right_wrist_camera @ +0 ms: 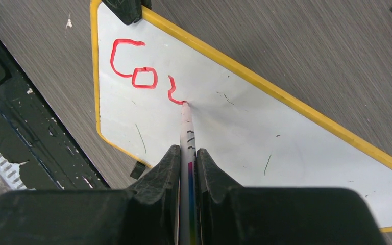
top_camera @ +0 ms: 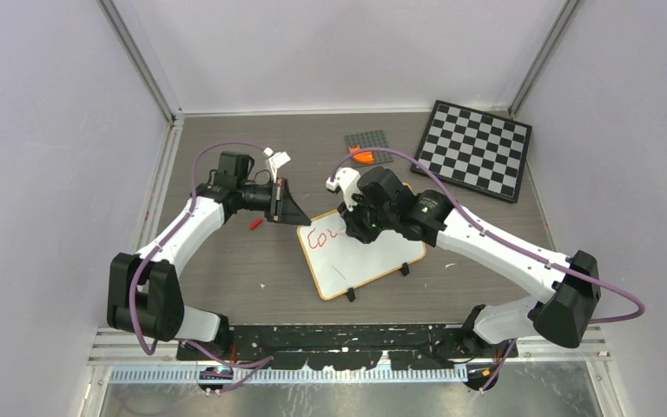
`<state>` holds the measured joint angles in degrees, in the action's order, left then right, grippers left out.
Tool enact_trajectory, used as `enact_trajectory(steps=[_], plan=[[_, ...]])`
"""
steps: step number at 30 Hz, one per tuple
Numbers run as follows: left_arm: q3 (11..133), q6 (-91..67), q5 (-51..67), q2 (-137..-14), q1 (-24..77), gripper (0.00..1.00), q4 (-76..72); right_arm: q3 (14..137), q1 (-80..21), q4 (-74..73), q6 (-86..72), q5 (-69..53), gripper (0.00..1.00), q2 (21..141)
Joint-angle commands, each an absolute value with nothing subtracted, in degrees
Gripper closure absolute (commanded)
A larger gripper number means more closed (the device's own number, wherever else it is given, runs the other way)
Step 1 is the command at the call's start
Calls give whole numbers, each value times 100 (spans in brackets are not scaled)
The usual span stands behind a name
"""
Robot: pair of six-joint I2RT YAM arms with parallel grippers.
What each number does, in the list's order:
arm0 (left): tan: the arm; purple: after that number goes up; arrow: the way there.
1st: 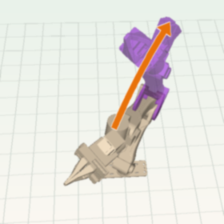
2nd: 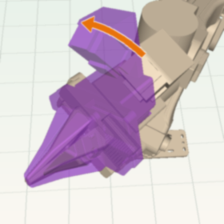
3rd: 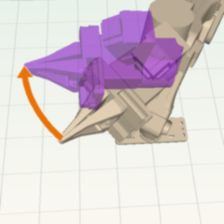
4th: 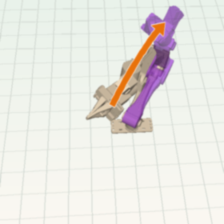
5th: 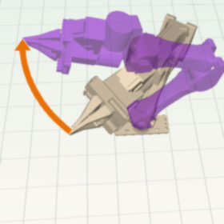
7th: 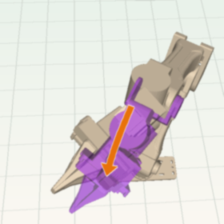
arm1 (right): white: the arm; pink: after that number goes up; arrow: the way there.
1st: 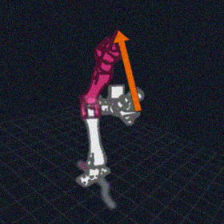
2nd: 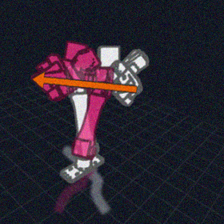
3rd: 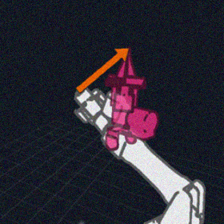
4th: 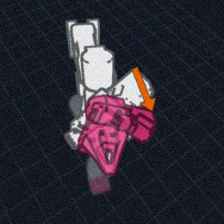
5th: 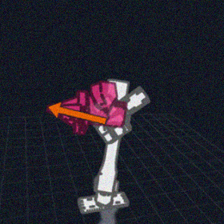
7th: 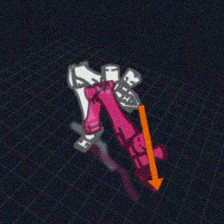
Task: Write a sentence on the whiteboard
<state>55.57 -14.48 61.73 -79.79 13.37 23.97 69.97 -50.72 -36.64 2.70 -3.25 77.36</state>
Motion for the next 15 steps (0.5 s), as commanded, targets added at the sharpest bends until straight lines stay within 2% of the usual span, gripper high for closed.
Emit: enact_trajectory(steps=[1,15], plan=[[5566,-1477,5959,-8039,1311,100,2385,7317,-4994,-3454,308,-18,100,7619],[5572,-1459,5959,-8047,1310,100,2388,7008,-4997,-3501,247,-251,100,7629]])
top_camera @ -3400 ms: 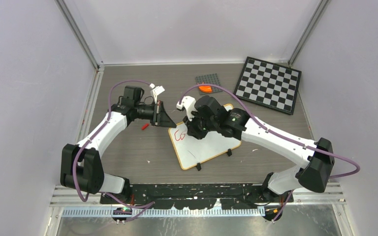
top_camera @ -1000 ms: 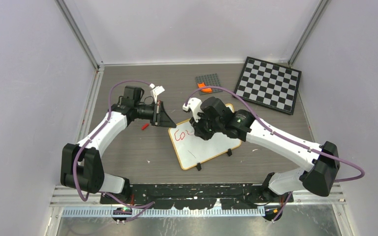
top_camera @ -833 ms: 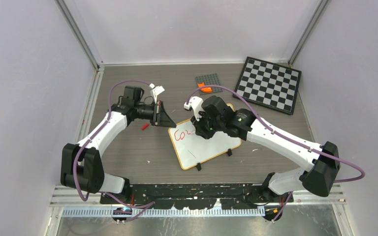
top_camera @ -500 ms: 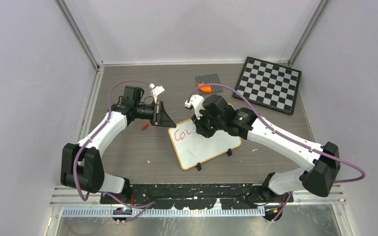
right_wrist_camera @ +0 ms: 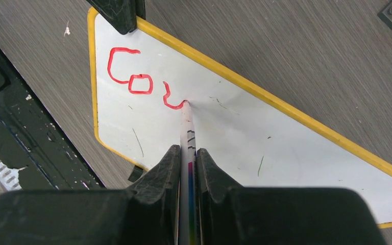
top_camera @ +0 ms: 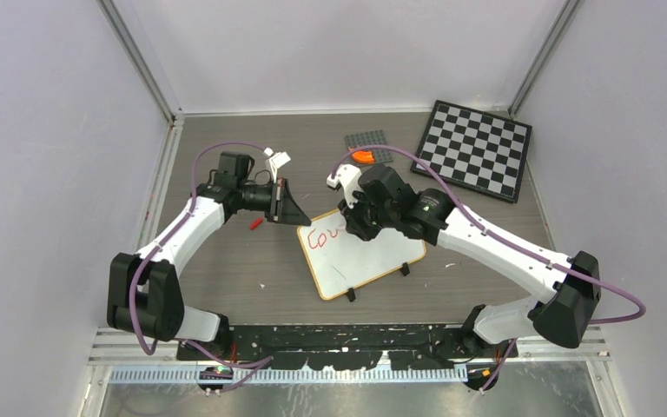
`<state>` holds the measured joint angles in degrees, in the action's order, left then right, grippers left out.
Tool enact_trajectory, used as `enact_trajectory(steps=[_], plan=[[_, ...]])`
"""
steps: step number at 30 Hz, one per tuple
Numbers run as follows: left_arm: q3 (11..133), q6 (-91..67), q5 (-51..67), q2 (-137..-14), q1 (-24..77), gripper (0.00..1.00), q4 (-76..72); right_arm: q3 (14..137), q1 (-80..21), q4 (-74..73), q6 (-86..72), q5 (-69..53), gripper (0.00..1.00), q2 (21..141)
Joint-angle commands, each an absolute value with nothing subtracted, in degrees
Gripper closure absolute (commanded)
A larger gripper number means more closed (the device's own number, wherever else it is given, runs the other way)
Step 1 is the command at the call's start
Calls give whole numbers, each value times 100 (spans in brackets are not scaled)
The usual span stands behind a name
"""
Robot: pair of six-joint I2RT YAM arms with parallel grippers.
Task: Write a sentence on the whiteboard
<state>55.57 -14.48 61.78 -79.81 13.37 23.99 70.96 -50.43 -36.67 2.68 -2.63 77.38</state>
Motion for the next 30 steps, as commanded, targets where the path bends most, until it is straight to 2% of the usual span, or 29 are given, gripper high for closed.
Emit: enact_trajectory(steps=[1,17,30], plan=[[5572,-1459,5959,-8047,1310,100,2389,6979,-4995,-3517,246,-281,100,7637],[5596,-1458,5981,-8092,1310,100,2390,7332,-5001,-3945,432,-212,100,7393],[5599,-1468,5994,-8080,1310,100,2386,7420,-4992,-3666,472,-170,100,7598]])
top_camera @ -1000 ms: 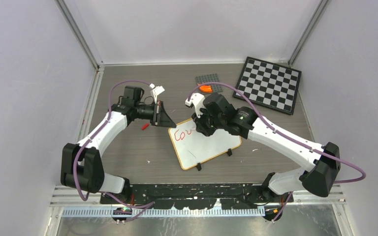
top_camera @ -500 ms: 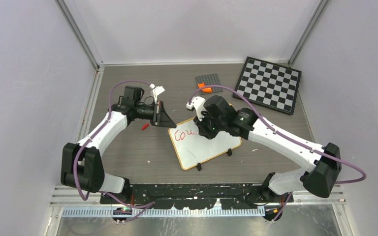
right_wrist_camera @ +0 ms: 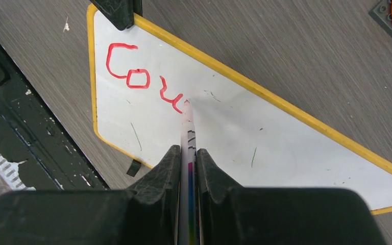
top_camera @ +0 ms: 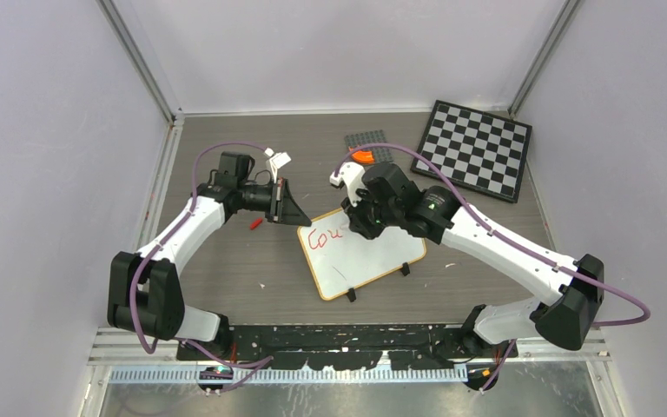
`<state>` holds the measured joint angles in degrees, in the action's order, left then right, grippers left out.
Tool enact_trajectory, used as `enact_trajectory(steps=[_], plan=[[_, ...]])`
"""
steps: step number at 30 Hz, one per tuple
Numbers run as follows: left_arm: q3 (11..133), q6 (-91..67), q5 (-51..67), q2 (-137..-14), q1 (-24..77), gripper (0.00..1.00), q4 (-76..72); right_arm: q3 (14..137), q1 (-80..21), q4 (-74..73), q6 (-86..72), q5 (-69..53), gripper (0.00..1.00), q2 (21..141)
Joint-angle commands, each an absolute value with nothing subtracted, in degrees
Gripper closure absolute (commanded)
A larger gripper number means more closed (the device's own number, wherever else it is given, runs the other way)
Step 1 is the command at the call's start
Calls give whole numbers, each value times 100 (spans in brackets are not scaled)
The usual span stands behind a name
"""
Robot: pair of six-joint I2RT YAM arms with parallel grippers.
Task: Write a sentence on the whiteboard
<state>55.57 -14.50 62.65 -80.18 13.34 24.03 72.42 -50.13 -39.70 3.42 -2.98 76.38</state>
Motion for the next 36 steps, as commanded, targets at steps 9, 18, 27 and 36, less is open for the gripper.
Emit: enact_trajectory(steps=[9,18,27,36], plan=[[5578,-1450,5985,-8092,1310,100,2377,7178,-4878,-3560,474,-18,100,7666],[5594,-1448,5982,-8127,1310,100,2378,6908,-4841,-3656,474,-58,100,7542],[5598,-1450,5968,-8130,1310,100,2376,6820,-4842,-3661,422,-259,100,7461],[5581,-1423,5962,-8122,1314,100,2374,7095,-4825,-3586,390,-215,100,7606]])
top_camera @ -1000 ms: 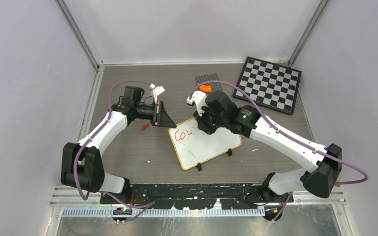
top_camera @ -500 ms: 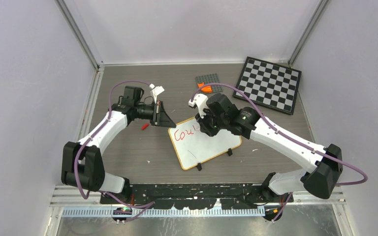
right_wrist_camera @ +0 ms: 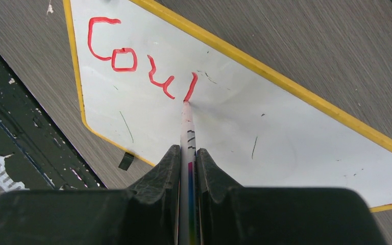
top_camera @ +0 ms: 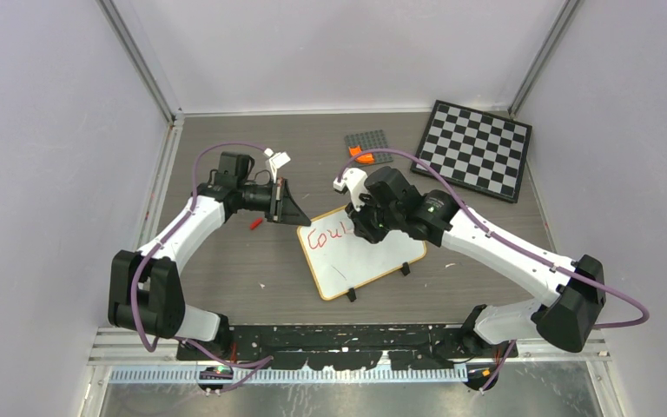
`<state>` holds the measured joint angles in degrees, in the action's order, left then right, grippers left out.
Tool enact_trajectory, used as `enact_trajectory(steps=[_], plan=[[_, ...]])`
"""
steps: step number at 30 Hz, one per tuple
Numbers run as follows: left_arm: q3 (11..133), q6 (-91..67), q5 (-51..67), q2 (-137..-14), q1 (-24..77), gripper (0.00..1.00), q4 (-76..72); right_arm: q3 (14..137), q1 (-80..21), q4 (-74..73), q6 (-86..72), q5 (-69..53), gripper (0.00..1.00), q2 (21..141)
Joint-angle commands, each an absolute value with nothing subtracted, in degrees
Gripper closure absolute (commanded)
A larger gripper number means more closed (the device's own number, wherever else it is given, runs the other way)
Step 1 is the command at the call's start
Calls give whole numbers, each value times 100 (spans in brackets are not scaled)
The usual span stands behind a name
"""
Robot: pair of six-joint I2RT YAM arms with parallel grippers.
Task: Write a sentence on the whiteboard
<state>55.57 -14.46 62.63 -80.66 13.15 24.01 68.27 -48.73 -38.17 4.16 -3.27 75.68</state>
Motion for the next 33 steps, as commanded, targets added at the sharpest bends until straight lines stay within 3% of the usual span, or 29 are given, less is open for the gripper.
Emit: enact_trajectory(steps=[1,33], plan=[[5581,-1419,5959,-8124,1310,100,2373,7117,-4816,-3586,387,-210,100,7618],[5625,-1345,5950,-8214,1312,100,2433,7191,-4527,-4031,351,-585,100,7145]])
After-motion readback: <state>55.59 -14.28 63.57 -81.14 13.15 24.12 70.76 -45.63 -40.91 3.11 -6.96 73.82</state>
